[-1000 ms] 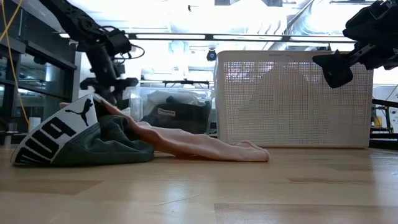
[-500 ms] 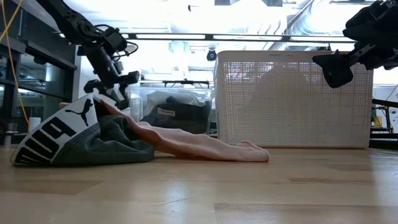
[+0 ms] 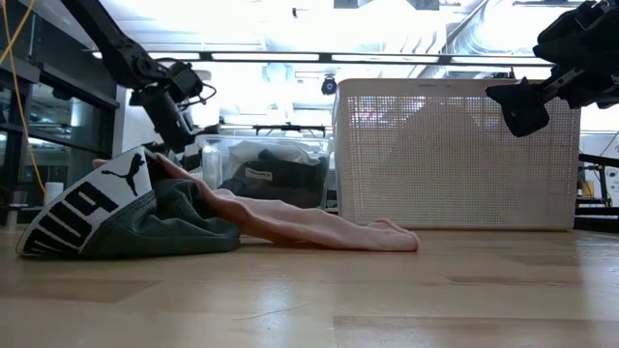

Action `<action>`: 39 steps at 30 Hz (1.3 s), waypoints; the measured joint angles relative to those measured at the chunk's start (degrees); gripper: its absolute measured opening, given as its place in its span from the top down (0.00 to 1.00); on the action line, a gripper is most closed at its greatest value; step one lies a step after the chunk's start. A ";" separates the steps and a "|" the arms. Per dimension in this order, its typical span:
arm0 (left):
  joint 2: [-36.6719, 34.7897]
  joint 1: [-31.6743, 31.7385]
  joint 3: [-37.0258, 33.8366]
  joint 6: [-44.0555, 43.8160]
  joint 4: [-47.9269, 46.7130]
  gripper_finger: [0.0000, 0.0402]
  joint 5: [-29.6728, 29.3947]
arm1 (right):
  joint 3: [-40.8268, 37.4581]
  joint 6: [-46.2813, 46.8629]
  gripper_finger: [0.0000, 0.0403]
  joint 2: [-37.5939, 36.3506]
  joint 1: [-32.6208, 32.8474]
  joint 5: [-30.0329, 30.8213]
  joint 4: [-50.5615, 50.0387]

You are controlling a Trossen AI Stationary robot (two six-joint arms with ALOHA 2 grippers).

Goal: Pick & Place Cloths
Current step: Put the white sock into the left transparent bin

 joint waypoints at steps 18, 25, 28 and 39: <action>3.08 0.04 0.15 -0.11 1.45 0.56 3.88 | 0.00 0.00 0.21 0.01 0.00 -0.02 0.01; 2.93 -0.11 0.15 2.04 0.76 0.96 4.02 | -0.01 0.00 0.21 -0.01 0.00 0.00 0.01; 2.08 -0.12 0.10 3.11 -0.22 0.96 4.00 | 0.00 0.00 0.21 0.00 0.00 -0.01 0.01; -8.29 -0.22 -0.20 10.29 -12.67 0.99 0.52 | -0.01 0.00 0.21 0.00 0.00 0.00 0.01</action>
